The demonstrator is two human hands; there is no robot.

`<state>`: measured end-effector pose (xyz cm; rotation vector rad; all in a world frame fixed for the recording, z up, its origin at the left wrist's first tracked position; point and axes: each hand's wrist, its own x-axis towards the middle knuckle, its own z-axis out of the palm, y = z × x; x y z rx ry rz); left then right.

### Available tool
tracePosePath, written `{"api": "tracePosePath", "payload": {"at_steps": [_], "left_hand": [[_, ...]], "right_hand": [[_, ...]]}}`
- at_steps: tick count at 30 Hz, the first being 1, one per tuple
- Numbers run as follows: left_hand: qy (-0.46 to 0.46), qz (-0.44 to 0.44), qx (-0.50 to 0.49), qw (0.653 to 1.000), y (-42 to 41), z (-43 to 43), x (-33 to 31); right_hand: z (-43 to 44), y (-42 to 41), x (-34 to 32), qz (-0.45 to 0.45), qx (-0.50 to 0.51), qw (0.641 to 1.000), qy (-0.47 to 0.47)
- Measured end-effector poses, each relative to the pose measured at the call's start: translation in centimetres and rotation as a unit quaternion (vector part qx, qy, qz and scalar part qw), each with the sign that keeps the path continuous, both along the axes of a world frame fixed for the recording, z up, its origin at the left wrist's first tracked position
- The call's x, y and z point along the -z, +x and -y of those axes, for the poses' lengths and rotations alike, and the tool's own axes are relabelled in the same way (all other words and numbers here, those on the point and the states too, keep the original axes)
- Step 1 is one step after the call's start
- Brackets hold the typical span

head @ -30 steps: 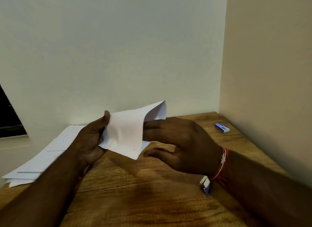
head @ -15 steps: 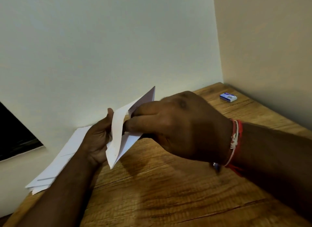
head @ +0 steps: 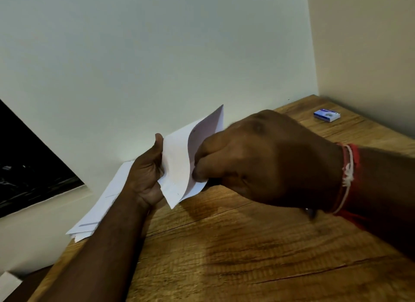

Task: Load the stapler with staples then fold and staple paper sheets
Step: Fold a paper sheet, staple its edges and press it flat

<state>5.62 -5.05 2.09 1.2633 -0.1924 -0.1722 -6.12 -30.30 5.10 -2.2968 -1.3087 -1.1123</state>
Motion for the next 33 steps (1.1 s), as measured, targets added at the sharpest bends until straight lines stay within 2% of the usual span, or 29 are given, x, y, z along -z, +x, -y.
{"api": "tracePosePath", "payload": {"at_steps": [1, 2, 3, 4, 5, 8, 10, 13, 17, 19, 22, 24, 26, 28, 33], "left_hand": [[-0.017, -0.018, 0.043, 0.999, -0.2, 0.6, 0.1], [-0.027, 0.016, 0.066, 0.997, -0.8, 1.2, 0.0], [-0.046, -0.006, 0.079, 0.996, -0.6, 1.0, 0.1], [-0.046, -0.038, 0.07, 0.996, 0.5, 0.2, 0.5], [-0.039, -0.038, 0.016, 0.998, 1.0, -0.1, 0.5], [-0.062, -0.05, -0.039, 0.996, 2.2, -0.7, 0.6], [-0.056, -0.048, -0.104, 0.992, 2.3, -0.4, 0.4], [-0.031, -0.051, -0.176, 0.983, 2.1, -0.4, 0.1], [-0.028, -0.072, -0.143, 0.987, 1.4, -0.2, -0.4], [-0.009, -0.039, -0.136, 0.99, 1.5, 0.0, -0.3], [0.003, 0.054, -0.104, 0.993, 1.8, 0.2, 0.0], [0.05, 0.117, -0.049, 0.991, 2.1, -0.3, 0.4], [0.105, 0.191, 0.011, 0.976, 1.7, -0.5, 0.7], [0.122, 0.24, 0.023, 0.963, 1.1, -0.2, 0.8], [0.16, 0.26, -0.009, 0.952, 0.4, 0.1, 0.8]], "right_hand": [[0.2, 0.5, 0.1, -0.006, 0.01, 1.0, 0.002], [0.3, 0.6, 0.1, -0.012, 0.01, 1.0, 0.004], [0.4, 1.2, 0.5, -0.012, 0.02, 1.0, 0.002], [0.2, 1.1, 0.4, -0.029, 0.027, 0.999, -0.002], [0.2, 1.4, 0.5, -0.047, 0.032, 0.998, 0.003], [0.7, 2.3, 1.1, -0.084, 0.064, 0.992, 0.068], [1.4, 3.7, 2.0, -0.164, 0.099, 0.972, 0.134], [2.5, 5.7, 2.7, -0.331, 0.079, 0.915, 0.215], [3.6, 7.4, 3.8, -0.382, 0.079, 0.891, 0.233], [3.8, 8.4, 4.7, -0.399, 0.074, 0.868, 0.285], [4.1, 9.6, 5.4, -0.446, 0.031, 0.778, 0.442], [4.5, 10.1, 5.5, -0.453, -0.005, 0.738, 0.5], [4.9, 10.2, 5.3, -0.465, -0.033, 0.718, 0.517], [5.1, 10.1, 5.0, -0.481, -0.053, 0.703, 0.522], [5.6, 9.8, 4.7, -0.503, -0.081, 0.695, 0.507]]}}
